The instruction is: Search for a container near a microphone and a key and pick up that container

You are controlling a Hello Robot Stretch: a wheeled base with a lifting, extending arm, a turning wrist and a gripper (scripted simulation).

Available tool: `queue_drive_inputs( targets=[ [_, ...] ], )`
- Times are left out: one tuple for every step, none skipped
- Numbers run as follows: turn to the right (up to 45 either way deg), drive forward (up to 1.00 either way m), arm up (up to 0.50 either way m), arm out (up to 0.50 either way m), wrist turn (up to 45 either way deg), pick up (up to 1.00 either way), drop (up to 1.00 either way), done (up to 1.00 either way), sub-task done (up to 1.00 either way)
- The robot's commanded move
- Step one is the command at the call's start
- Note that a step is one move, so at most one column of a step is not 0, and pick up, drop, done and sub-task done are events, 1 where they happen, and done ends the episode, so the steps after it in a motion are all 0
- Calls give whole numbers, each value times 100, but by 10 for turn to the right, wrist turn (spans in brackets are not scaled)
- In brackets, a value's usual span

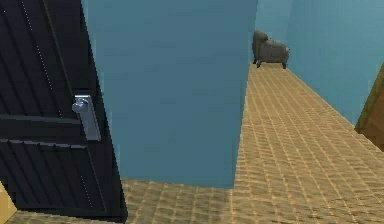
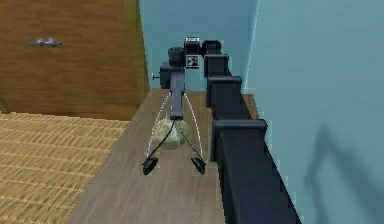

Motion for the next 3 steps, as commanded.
queue_drive_inputs(
  targets=[
    [0, 0, 0, 0, 450, 0, 0, 0, 0],
    [0, 0, 0, 0, 450, 0, 0, 0, 0],
    [0, 0, 0, 0, 450, 0, 0, 0, 0]
  ],
)
